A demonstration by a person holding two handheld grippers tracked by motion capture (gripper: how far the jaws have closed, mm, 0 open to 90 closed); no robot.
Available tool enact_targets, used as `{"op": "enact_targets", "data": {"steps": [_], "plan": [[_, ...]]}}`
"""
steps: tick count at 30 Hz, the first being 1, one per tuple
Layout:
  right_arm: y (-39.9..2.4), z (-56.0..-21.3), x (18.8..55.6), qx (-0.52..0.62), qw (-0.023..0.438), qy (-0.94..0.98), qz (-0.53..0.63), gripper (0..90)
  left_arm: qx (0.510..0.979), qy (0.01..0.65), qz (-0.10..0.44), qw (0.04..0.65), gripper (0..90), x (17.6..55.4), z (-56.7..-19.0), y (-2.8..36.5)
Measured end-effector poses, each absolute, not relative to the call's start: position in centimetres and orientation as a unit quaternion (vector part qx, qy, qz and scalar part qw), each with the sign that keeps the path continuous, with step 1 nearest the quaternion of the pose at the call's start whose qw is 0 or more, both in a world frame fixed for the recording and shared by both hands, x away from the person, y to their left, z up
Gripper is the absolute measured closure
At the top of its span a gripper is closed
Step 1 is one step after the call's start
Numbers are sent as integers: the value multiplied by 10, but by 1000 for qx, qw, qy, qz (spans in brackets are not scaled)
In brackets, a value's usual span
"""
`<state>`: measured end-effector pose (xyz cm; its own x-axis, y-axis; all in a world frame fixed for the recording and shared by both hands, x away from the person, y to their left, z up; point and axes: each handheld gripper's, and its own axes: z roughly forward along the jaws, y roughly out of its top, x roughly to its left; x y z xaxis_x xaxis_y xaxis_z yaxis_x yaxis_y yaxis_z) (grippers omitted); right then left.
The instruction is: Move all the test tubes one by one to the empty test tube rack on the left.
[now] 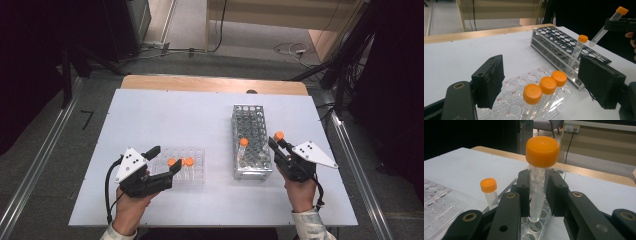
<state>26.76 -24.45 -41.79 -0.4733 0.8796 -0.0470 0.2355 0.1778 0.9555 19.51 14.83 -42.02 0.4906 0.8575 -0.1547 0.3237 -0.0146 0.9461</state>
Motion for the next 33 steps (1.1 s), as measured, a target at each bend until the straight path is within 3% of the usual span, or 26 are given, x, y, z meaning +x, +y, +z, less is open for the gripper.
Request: {"op": "enact_targets", "data": {"steps": [33], "plan": [[-239, -415, 244, 376, 299, 713, 512, 715, 667, 442, 248, 546, 209, 193, -420, 152]]}}
